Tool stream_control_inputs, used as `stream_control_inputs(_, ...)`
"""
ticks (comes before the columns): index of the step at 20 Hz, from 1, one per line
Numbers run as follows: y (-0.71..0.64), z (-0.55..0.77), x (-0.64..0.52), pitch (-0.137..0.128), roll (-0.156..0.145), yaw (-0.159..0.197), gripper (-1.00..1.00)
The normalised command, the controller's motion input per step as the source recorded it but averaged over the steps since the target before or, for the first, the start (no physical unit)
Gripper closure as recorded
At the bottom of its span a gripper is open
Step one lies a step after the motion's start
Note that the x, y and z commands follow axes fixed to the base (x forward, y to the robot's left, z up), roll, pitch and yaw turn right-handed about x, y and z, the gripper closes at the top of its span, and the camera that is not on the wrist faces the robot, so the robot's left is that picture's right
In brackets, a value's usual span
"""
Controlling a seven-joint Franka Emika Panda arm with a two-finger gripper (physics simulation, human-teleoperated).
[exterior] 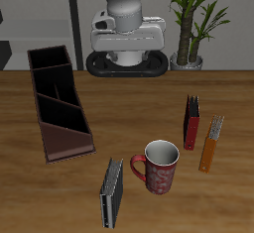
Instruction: Place the orange book into the right desk caddy's back compartment
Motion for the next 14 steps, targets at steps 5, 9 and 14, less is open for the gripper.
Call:
stream_control_inputs(5,0.00,-0.02,0.05,-0.017,-0.026,-0.009,-1.00)
stream_control_inputs(9,0.15,-0.02,0.18,-0.026,-0.029,0.008,-1.00)
stream_control_inputs(14,0.14,-0.02,0.07,-0.021,-0.040,-0.011,-1.00)
